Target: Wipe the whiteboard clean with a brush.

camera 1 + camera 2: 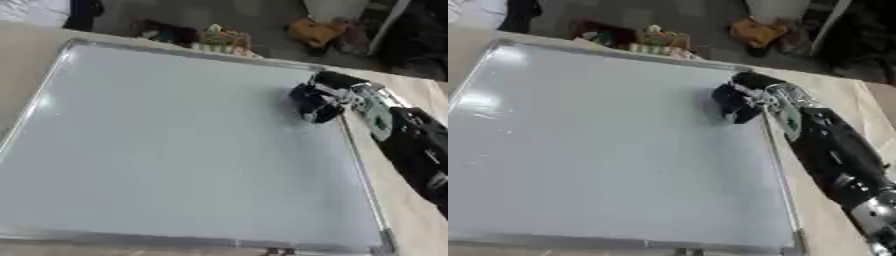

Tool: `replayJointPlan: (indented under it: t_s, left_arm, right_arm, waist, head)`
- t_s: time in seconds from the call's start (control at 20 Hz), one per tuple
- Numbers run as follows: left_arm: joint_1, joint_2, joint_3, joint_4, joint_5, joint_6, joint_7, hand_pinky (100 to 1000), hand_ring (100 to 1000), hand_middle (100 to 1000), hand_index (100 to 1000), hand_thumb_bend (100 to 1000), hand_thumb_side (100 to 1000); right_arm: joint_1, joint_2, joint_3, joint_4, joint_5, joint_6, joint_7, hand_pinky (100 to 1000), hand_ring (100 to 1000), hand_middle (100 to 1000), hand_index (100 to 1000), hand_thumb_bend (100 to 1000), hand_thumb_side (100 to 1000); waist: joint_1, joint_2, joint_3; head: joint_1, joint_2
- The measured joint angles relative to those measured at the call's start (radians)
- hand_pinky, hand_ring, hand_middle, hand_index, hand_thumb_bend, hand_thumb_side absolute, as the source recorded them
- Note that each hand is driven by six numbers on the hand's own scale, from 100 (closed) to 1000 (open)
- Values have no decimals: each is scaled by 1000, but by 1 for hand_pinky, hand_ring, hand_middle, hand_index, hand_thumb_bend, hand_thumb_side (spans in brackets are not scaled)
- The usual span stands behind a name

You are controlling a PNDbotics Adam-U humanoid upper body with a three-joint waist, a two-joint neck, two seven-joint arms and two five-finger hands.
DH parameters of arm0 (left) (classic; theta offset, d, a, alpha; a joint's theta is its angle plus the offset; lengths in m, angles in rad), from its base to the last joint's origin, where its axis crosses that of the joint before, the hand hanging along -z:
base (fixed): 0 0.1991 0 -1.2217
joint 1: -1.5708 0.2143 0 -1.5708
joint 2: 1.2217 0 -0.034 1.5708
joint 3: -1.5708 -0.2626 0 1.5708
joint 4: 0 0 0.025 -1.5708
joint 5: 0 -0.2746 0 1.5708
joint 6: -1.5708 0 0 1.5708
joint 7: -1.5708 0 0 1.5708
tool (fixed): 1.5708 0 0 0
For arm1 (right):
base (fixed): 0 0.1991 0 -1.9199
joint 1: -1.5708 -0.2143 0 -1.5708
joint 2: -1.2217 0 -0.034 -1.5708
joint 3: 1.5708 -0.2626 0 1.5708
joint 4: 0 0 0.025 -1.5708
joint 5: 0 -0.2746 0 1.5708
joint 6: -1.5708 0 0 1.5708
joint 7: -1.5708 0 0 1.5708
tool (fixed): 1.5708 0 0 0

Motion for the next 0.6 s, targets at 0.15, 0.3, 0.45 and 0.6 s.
replayJointPlan:
  t_s: [0.15,0.3,0.45,0.6]
  left_arm:
    - [0,0,0,0,0,0,0,426,475,419,619,100,955]
    - [0,0,0,0,0,1,0,427,475,419,619,100,955]
    - [0,0,0,0,0,3,1,428,476,420,619,100,954]
    - [0,0,0,0,0,5,2,428,476,420,619,100,955]
  right_arm:
    - [0,-1,0,-1,-12,-7,20,683,562,224,385,100,195]
    - [1,-1,7,-8,-26,-13,41,684,560,222,384,100,187]
    - [5,-1,20,-25,-47,-18,63,684,559,221,383,100,181]
    - [14,-3,34,-48,-70,-19,78,685,556,218,382,100,176]
  waist:
    - [0,0,-1]
    - [0,-3,-1]
    - [-1,-4,-4]
    - [-2,-6,-7]
  head:
    - [0,0]
    - [0,0]
    - [0,0]
    - [1,0]
